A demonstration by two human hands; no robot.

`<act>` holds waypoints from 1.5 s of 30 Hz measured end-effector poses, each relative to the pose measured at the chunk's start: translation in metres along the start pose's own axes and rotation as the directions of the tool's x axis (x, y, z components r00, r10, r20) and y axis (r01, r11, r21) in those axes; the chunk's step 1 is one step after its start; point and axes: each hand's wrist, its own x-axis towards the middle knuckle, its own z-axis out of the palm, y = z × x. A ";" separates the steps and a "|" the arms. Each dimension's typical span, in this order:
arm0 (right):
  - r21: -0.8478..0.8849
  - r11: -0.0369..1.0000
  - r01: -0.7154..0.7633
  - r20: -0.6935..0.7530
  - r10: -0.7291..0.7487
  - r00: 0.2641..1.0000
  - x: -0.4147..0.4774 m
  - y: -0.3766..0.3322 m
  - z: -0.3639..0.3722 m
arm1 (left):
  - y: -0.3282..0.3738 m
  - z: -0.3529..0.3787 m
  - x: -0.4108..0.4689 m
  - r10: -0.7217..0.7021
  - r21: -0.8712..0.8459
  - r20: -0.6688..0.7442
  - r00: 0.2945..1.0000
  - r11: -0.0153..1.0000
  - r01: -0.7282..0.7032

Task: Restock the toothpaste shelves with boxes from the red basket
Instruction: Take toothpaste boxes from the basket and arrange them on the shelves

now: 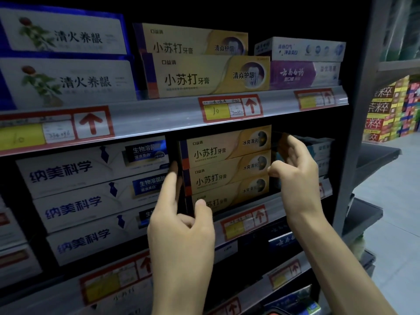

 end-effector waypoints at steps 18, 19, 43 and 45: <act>-0.217 0.888 -0.405 0.163 0.442 0.882 -0.205 0.010 -0.083 | -0.074 -0.141 -0.144 -0.480 -0.338 0.218 0.850 0.780 0.527; -0.232 0.851 -0.470 0.169 0.512 0.842 -0.213 0.014 -0.086 | -0.080 -0.145 -0.151 -0.507 -0.325 0.225 0.832 0.766 0.554; -0.835 -0.021 0.549 0.232 0.892 0.388 -0.329 0.126 -0.148 | -0.218 -0.242 -0.326 -0.387 0.876 0.480 0.788 0.259 -0.407; -0.819 -0.001 0.573 0.259 0.892 0.371 -0.339 0.126 -0.139 | -0.213 -0.256 -0.330 -0.423 0.887 0.461 0.780 0.260 -0.382</act>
